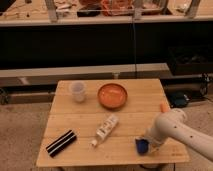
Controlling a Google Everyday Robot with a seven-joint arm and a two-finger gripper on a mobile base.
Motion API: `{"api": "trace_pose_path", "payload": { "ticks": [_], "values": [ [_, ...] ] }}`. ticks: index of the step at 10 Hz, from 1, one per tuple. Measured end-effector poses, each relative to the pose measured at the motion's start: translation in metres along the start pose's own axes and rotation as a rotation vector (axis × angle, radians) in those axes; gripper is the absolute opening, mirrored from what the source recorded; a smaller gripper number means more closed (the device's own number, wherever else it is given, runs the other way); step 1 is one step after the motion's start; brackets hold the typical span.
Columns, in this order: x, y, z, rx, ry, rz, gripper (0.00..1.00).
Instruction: Wipe the white sponge on the table
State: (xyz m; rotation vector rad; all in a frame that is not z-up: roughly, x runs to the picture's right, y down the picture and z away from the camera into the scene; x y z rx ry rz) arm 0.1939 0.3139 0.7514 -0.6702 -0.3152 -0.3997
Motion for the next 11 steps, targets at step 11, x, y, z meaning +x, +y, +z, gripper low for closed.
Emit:
{"api": "trace_pose_path", "payload": {
  "ticks": [11],
  "values": [
    [-0.019, -0.11, 0.013, 0.011, -0.009, -0.206, 0.04]
  ]
}}
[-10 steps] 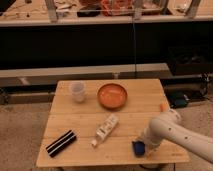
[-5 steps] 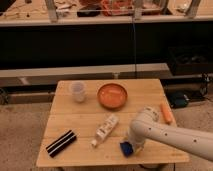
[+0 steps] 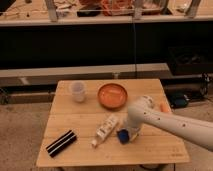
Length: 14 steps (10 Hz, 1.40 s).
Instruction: Wipe the white sponge on the table
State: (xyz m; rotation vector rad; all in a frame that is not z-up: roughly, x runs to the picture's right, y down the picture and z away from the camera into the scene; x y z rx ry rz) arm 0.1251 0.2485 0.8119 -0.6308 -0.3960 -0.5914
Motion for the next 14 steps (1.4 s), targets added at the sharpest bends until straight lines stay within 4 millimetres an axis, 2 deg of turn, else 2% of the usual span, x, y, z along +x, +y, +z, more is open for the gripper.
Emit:
{"api": "trace_pose_path", "payload": {
  "ticks": [2, 3, 6, 7, 9, 11, 12, 14],
  "values": [
    [0.028, -0.005, -0.006, 0.03, -0.017, 0.044, 0.04],
    [0.041, 0.003, -0.009, 0.04, -0.019, 0.077, 0.04],
    [0.079, 0.043, -0.022, 0.069, -0.023, 0.208, 0.04],
    [0.083, 0.058, -0.025, 0.071, -0.022, 0.242, 0.04],
    [0.073, 0.089, -0.024, 0.056, -0.02, 0.278, 0.04],
    [0.051, 0.112, -0.022, 0.031, -0.015, 0.289, 0.04],
    [0.03, 0.127, -0.019, 0.0, -0.013, 0.282, 0.04],
    [0.009, 0.135, -0.014, -0.024, -0.027, 0.254, 0.04]
  ]
}}
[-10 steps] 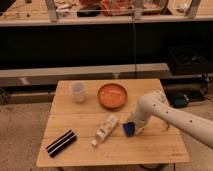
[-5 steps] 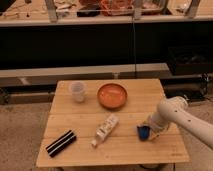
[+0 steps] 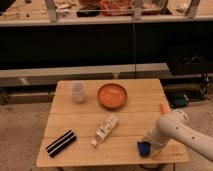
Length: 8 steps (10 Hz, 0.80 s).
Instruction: Wipe the white sponge on the table
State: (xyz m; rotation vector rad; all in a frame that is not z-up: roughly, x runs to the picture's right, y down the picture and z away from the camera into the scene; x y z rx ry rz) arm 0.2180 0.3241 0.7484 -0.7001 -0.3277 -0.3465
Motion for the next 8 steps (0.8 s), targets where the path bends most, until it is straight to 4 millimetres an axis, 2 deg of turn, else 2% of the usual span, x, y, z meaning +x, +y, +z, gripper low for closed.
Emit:
{"api": "trace_pose_path", "payload": {
  "ticks": [1, 3, 8],
  "values": [
    [-0.011, 0.0, 0.003, 0.001, -0.012, -0.029, 0.04],
    [-0.029, -0.016, 0.005, 0.026, -0.037, -0.111, 0.04],
    [-0.071, -0.097, 0.004, 0.072, -0.087, -0.352, 0.04]
  ]
}}
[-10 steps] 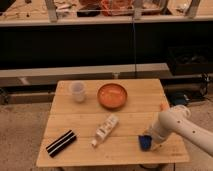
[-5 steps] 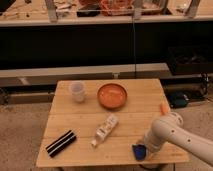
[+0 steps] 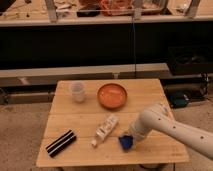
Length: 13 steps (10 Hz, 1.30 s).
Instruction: Wipe the white sponge on the table
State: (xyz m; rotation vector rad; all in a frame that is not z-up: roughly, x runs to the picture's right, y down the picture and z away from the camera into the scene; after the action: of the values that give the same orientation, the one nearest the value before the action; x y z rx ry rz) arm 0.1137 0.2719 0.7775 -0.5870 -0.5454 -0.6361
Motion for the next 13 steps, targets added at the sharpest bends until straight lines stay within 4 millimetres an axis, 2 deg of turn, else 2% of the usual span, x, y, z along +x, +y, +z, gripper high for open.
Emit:
{"api": "trace_pose_path", "payload": {
  "ticks": [2, 5, 7, 9, 10, 12, 13],
  "values": [
    [0.01, -0.016, 0.01, -0.048, 0.025, -0.019, 0.04],
    [0.042, -0.022, 0.003, -0.067, 0.063, 0.019, 0.04],
    [0.069, -0.004, -0.008, -0.062, 0.079, 0.083, 0.04],
    [0.09, 0.02, -0.019, -0.057, 0.089, 0.151, 0.04],
    [0.099, 0.039, -0.024, -0.058, 0.095, 0.2, 0.04],
    [0.098, 0.067, -0.027, -0.059, 0.103, 0.264, 0.04],
    [0.089, 0.083, -0.026, -0.063, 0.111, 0.292, 0.04]
  ]
}}
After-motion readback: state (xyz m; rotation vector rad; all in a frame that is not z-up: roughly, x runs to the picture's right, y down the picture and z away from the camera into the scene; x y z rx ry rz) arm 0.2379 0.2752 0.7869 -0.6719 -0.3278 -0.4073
